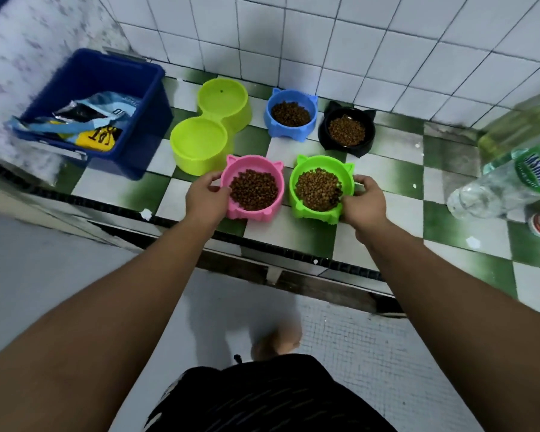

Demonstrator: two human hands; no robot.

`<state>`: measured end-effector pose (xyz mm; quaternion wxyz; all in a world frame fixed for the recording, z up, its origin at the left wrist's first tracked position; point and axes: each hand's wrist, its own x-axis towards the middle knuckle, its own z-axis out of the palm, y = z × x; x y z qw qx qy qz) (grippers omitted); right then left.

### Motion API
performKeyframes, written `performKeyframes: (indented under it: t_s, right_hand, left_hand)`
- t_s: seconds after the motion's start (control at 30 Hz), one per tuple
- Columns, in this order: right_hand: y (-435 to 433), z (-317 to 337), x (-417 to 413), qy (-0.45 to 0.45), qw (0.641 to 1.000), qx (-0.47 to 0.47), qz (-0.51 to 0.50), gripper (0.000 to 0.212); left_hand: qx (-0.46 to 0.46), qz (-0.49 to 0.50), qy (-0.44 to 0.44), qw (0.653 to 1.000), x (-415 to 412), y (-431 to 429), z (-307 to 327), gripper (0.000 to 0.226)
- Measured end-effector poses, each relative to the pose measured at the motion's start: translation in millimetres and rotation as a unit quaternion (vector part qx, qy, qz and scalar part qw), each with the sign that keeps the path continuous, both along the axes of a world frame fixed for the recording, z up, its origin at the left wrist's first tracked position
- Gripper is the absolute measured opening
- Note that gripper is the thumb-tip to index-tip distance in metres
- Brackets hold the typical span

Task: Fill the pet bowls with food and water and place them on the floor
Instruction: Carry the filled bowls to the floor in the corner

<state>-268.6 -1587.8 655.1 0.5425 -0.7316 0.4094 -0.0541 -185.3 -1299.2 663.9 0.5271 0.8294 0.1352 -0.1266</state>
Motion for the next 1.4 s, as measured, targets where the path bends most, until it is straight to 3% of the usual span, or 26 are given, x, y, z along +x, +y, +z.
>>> performKeyframes:
  t_s: [0.23, 0.47, 0.9, 1.13, 1.4]
  right_hand:
    - [96, 34, -14, -0.022, 0.997, -0.020, 0.066, 0.048]
    - [248, 57, -31, -0.052, 0.988, 0.009, 0.147, 0.043]
    - [520, 65, -10, -0.056, 0.913, 0.078, 0.397, 0.034]
    - [644, 38, 59, -0.054, 0.879, 0.069, 0.468, 0.043]
    - [785, 23, 182, -0.026, 0.842, 0.107, 0.528, 0.044]
  left_hand:
    - [-0.024, 0.049, -0.027, 0.998, -48, 110, 16, 0.038]
    - [-0.023, 0.132, -0.042, 0.990, -112, 255, 32, 0.035]
    - [-0.064, 0.411, -0.038, 0.909, -221, 495, 41, 0.037]
    - [-0.058, 0.506, -0.046, 0.859, -205, 585, 43, 0.035]
    - [-0.046, 0.590, -0.038, 0.805, -127, 682, 36, 0.038]
